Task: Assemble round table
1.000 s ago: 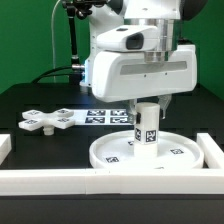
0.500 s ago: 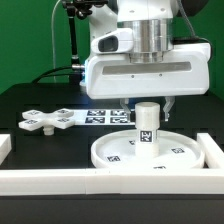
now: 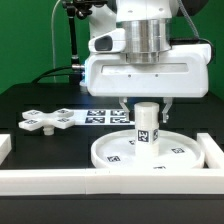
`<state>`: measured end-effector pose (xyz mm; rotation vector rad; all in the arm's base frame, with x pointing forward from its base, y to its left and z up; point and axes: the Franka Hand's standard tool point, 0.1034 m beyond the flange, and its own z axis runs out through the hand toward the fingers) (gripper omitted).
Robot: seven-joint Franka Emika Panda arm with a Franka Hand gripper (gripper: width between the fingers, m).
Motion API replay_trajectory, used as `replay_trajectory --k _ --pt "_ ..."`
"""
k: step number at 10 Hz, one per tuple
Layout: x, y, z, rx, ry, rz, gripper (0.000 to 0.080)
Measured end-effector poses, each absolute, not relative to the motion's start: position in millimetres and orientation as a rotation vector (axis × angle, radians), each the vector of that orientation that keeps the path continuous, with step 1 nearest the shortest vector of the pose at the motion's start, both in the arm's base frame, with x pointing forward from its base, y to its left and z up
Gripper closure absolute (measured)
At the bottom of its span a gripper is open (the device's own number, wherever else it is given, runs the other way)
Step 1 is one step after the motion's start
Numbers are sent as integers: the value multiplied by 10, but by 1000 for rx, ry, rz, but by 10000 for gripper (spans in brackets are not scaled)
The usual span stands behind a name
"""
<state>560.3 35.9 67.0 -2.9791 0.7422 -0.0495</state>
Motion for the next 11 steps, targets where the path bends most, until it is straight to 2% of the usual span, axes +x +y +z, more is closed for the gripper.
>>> replay_trajectory --k 4,8,11 --pt "5612 364 670 -2693 1382 -17 390" --pt "5612 369 670 -2561 1595 3 390" --pt "5617 347 669 -2217 1966 48 390"
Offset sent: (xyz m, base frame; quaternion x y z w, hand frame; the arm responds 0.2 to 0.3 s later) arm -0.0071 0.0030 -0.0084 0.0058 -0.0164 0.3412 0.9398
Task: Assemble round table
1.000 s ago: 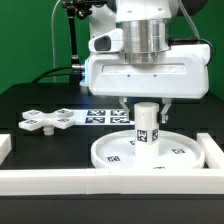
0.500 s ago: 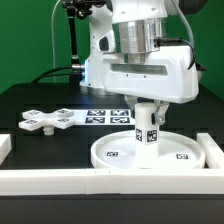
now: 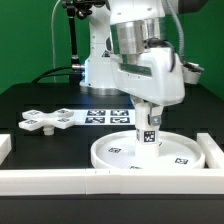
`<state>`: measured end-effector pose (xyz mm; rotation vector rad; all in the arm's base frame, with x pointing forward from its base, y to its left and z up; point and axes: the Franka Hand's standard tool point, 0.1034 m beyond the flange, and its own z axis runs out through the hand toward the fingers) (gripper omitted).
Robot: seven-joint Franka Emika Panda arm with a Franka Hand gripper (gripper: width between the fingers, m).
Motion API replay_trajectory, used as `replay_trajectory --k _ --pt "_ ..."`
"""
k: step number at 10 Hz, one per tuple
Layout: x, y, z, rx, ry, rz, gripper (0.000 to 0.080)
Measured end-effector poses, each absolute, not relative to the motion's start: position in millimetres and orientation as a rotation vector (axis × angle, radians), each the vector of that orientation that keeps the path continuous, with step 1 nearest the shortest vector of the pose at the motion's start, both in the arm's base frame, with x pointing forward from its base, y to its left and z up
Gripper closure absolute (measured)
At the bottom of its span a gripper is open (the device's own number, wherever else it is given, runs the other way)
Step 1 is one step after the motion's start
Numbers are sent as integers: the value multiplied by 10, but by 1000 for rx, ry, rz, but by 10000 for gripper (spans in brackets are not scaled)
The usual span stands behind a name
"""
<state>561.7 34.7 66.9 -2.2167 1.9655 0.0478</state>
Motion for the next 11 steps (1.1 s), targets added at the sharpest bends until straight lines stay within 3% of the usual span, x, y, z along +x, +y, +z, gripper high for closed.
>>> replay_trajectory --k 5,6,7,10,11 --pt "5621 394 665 -1751 2324 138 388" --pt "5603 404 678 -1834 2268 146 227" --pt "5570 415 769 -1977 2164 172 166" --pt "5565 260 1004 -2221 1868 122 151" --pt "5563 292 965 -2211 1887 125 151"
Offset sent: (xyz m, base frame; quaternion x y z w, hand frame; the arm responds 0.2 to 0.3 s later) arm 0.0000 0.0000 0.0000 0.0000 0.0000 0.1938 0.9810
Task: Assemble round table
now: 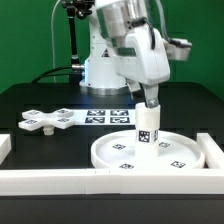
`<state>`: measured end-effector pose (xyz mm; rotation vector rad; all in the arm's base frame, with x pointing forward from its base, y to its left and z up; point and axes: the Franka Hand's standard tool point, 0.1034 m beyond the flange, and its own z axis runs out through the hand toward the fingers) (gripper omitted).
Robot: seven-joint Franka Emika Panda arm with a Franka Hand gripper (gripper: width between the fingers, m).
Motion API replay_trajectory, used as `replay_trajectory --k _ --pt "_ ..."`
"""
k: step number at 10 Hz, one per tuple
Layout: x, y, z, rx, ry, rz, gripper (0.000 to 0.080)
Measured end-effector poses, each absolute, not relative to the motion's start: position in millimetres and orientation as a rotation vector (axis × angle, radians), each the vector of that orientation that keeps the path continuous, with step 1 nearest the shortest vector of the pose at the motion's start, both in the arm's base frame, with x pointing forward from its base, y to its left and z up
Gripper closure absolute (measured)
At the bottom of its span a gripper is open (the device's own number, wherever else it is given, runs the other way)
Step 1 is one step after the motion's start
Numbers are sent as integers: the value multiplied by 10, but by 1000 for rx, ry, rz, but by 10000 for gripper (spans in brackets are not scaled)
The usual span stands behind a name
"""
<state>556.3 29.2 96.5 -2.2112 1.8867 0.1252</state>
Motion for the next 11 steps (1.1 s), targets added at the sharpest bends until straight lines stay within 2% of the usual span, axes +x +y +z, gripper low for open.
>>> replay_trajectory --k 5,8,10,11 --pt "5557 301 961 -2246 1848 121 151" --pt "5431 -1 1036 -2537 1427 52 151" --pt "5355 -193 1010 -2555 1386 38 151" --pt "5364 -159 1009 -2569 1362 36 151"
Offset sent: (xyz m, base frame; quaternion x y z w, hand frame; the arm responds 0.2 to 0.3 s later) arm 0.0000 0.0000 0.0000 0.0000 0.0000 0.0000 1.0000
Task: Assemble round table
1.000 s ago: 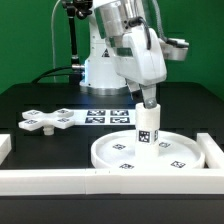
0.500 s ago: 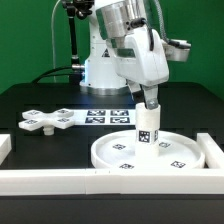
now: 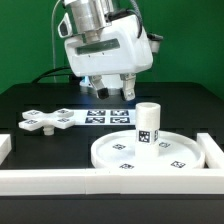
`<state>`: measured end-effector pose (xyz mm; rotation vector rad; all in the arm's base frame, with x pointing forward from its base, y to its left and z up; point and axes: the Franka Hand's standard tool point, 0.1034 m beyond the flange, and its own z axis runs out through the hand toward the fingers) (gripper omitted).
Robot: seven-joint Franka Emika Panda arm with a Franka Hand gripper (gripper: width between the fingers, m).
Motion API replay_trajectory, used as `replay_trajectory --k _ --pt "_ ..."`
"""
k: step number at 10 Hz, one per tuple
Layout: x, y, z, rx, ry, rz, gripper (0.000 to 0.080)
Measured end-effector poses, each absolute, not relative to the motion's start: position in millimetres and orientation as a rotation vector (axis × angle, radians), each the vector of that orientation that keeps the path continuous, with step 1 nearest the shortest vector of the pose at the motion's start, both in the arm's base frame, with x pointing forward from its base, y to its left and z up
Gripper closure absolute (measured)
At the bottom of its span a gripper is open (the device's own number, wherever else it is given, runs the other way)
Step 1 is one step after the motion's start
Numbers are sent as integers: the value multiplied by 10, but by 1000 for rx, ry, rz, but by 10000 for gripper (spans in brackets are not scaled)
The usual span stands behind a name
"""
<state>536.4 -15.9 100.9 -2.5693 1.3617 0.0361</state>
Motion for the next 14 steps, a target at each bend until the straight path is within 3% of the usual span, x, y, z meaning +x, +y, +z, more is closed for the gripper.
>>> replay_trajectory --k 2,5,10,12,14 --pt "5360 -164 1005 -2612 1282 26 151" --pt "5385 -221 1031 -2939 525 -81 151" --pt "5364 -186 1009 -3010 36 -116 151" --pt "5297 -270 983 -3019 -460 -128 151" --pt "5209 -364 953 -2987 -656 -71 151"
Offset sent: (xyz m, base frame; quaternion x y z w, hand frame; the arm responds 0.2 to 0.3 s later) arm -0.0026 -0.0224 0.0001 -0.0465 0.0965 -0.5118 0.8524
